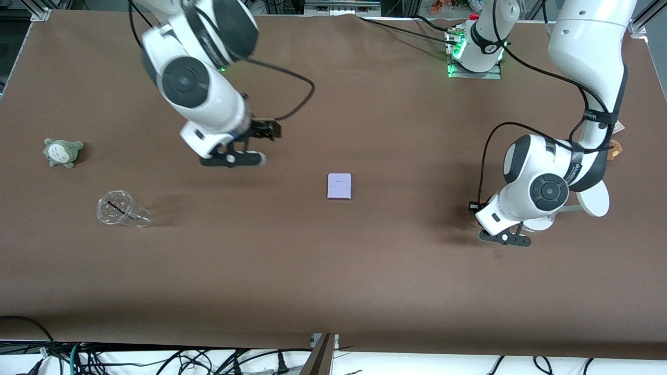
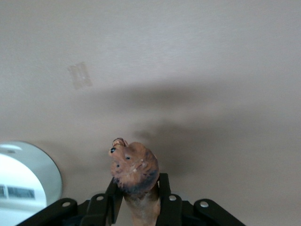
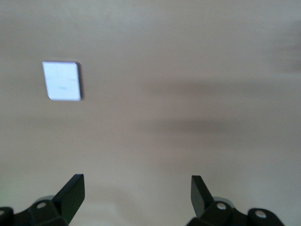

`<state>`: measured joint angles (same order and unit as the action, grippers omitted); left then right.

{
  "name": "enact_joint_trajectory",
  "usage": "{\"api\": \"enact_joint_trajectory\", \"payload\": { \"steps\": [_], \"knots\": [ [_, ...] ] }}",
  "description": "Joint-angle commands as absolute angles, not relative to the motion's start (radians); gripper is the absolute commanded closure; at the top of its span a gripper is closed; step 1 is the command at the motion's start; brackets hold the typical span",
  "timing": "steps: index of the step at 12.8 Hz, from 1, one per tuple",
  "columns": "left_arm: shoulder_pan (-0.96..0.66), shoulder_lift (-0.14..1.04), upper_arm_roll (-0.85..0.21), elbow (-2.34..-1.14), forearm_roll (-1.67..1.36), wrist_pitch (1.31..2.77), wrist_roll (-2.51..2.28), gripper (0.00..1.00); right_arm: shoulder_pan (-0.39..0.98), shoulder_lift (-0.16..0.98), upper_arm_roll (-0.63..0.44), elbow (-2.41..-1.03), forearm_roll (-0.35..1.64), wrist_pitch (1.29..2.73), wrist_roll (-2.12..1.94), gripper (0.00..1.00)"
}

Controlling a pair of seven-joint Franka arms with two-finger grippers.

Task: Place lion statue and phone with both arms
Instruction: 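Lift the lion with the left gripper while the right gripper grasps the phone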

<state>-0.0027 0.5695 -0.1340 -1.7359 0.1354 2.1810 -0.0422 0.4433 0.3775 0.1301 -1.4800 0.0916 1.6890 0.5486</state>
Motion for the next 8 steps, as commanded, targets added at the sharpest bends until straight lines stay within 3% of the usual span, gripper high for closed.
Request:
{"api": "enact_joint_trajectory", "payload": {
  "steps": [1,4,5,6,7,8],
  "knots": [
    [0.037,0.554,-0.146,-1.795,0.167,2.241,0.006,0.96,0.497,0.474,0.124,-1.456,0.103,1.807,0.621,0.0],
    [0.049,0.561,-0.146,-1.867,0.167,2.362,0.005,0.92,0.546,0.583,0.123,-1.454,0.098,1.977,0.647,0.0],
    [0.049,0.566,-0.146,-1.87,0.167,2.371,0.002,0.8,0.564,0.615,0.121,-1.453,0.095,2.029,0.655,0.0],
    [0.049,0.568,-0.146,-1.868,0.166,2.372,0.0,0.53,0.581,0.645,0.121,-1.453,0.091,2.077,0.673,0.0],
    [0.052,0.569,-0.146,-1.868,0.167,2.372,0.002,0.01,0.595,0.673,0.121,-1.451,0.075,2.12,0.689,0.0],
    [0.052,0.568,-0.146,-1.864,0.166,2.364,-0.003,0.0,0.606,0.699,0.121,-1.45,0.071,2.156,0.708,0.0]
  ]
}}
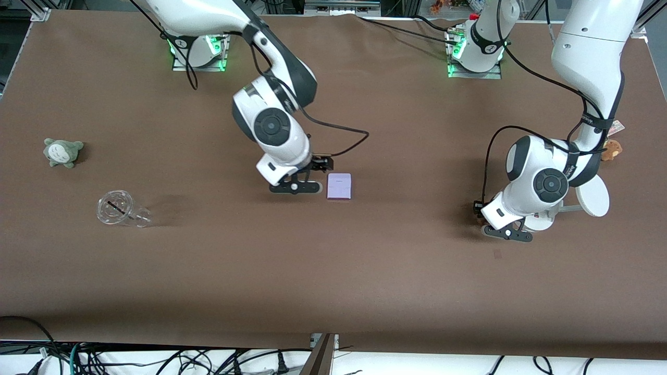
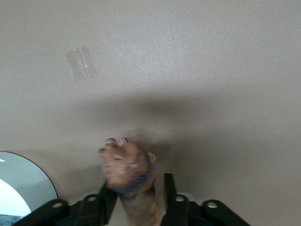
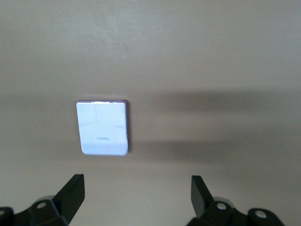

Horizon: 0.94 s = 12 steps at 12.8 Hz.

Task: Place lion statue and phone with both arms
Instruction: 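Lift the lion with the left gripper while the right gripper grasps the phone, then place the lion beside the white lamp with the left gripper, then withdraw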

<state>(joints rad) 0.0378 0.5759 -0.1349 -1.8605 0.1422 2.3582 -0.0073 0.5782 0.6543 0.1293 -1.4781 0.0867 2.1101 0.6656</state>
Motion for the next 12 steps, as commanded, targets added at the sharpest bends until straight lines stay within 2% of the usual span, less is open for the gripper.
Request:
{"api": "enact_joint_trajectory", "payload": {
  "steps": [1,4,5,8,12],
  "knots": [
    [0.052,0.566,-0.146,-1.862,0.166,2.361,-0.008,0.0,0.618,0.727,0.12,-1.436,0.071,2.189,0.721,0.0],
    [0.052,0.522,-0.146,-1.852,0.166,2.33,-0.009,0.0,0.656,0.814,0.117,-1.369,0.023,2.235,0.803,0.0],
    [0.052,0.493,-0.149,-1.832,0.166,2.269,-0.009,0.0,0.663,0.84,0.115,-1.355,0.002,2.249,0.827,0.0],
    [0.043,0.471,-0.152,-1.666,0.155,2.001,-0.003,0.0,0.676,0.879,0.115,-1.348,-0.006,2.304,0.842,0.0],
    [0.041,0.402,-0.158,-1.514,0.15,1.81,-0.002,0.0,0.699,0.925,0.112,-1.345,-0.008,2.39,0.842,0.0]
  ]
}}
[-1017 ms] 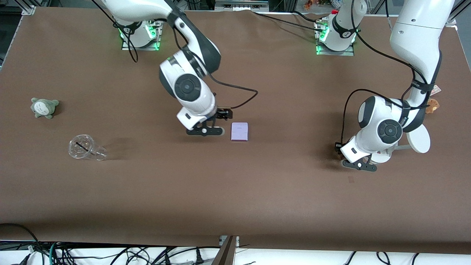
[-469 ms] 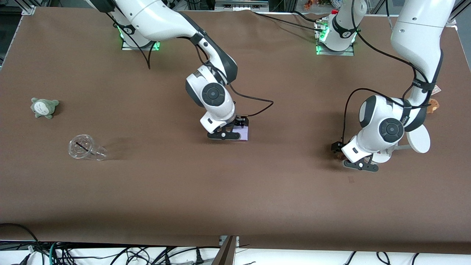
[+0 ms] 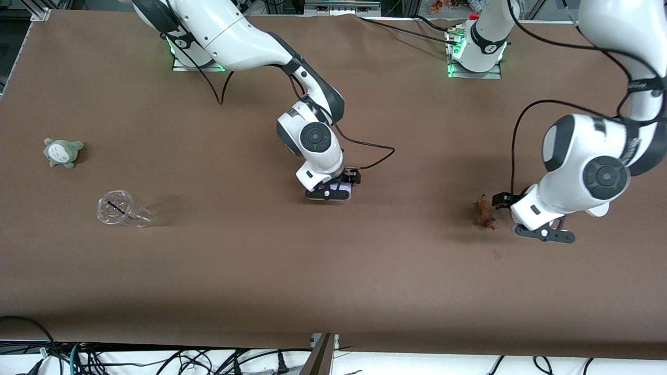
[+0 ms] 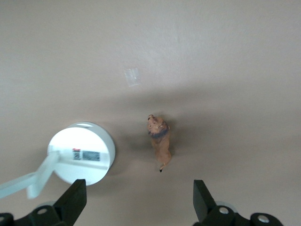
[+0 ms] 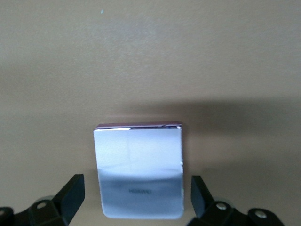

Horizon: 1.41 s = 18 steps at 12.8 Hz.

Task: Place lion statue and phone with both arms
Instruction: 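Place the lion beside the white lamp with the left gripper, then withdraw, then carry the white phone with the right gripper toward the glass cup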

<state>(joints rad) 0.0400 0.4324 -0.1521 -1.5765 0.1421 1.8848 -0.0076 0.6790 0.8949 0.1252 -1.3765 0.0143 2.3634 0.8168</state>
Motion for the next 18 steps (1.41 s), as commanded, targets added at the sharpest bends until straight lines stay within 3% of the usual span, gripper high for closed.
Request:
{"api": "enact_joint_trajectory", "payload": {
  "steps": [1,4,6,7,9,11,13,15,18],
  "knots": [
    [0.041,0.378,-0.158,-1.494,0.15,1.786,0.0,0.0,0.701,0.934,0.11,-1.344,-0.008,2.404,0.842,0.0],
    [0.041,0.325,-0.17,-1.377,0.147,1.625,-0.002,0.0,0.709,0.951,0.103,-1.336,-0.037,2.41,0.839,0.03],
    [0.051,0.318,-0.161,-1.281,0.102,1.521,0.0,0.0,0.71,0.95,0.098,-1.336,-0.038,2.407,0.838,0.6],
    [0.051,0.284,-0.152,-1.288,0.072,1.519,-0.003,0.0,0.71,0.946,0.097,-1.336,-0.04,2.407,0.838,0.78],
    [0.063,0.232,-0.12,-1.386,0.058,1.511,0.002,0.0,0.701,0.901,0.084,-1.338,-0.051,2.355,0.828,0.83],
    [0.046,0.187,-0.109,-1.44,0.061,1.531,-0.012,0.0,0.654,0.813,0.084,-1.338,-0.043,2.162,0.822,0.85],
    [0.026,0.059,-0.077,-1.643,0.054,1.726,-0.04,0.0,0.641,0.694,0.081,-1.348,-0.043,2.01,0.821,1.0],
    [-0.008,-0.043,-0.014,-1.796,0.002,1.822,-0.031,0.0,0.64,0.599,0.049,-1.347,-0.051,1.851,0.821,1.0],
    [-0.002,-0.02,-0.021,-1.745,0.002,1.708,-0.031,0.0,0.64,0.468,-0.023,-1.35,-0.043,1.654,0.653,1.0]
  ]
}}
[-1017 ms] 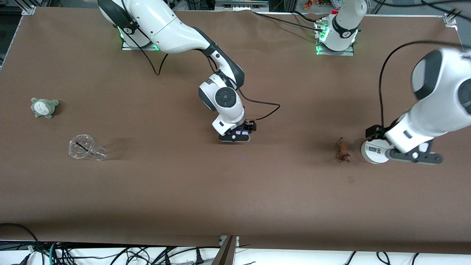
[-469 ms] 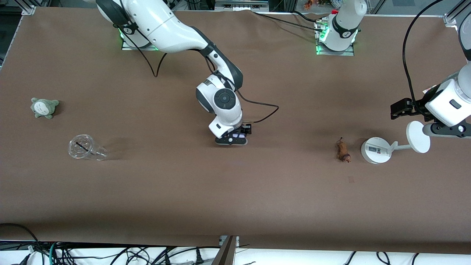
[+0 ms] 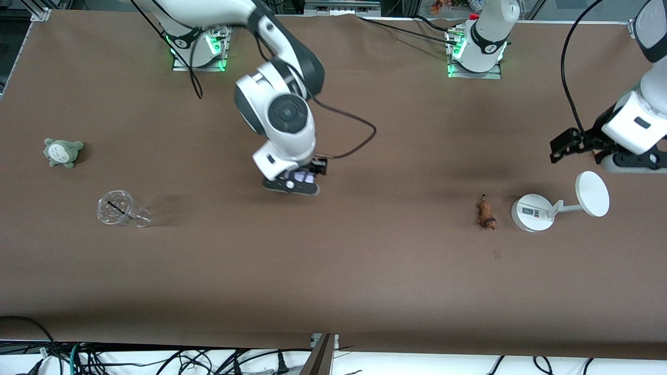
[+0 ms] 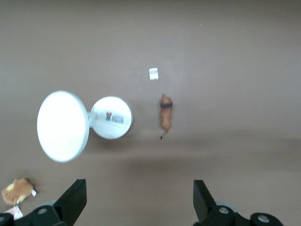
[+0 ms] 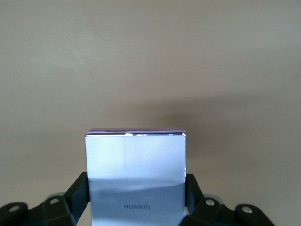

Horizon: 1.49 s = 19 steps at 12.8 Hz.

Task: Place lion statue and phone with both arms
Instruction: 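Carry the white phone with the right gripper toward the glass cup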

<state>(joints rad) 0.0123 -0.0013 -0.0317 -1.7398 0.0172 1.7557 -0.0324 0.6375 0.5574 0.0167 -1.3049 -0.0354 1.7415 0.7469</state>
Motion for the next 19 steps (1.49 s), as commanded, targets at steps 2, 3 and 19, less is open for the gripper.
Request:
{"api": "enact_joint_trajectory", "payload": {
  "steps": [2,3,19],
  "knots": [
    [-0.005,0.005,-0.025,-1.7,0.012,1.671,-0.034,0.0,0.638,0.384,-0.084,-1.367,-0.041,1.528,0.534,1.0],
    [-0.006,0.005,-0.025,-1.7,0.012,1.671,-0.038,0.0,0.638,0.339,-0.115,-1.39,-0.04,1.491,0.478,1.0],
    [-0.014,0.029,-0.049,-1.626,0.014,1.617,-0.037,0.0,0.58,0.405,-0.425,-1.936,0.064,2.255,0.025,1.0]
  ]
}}
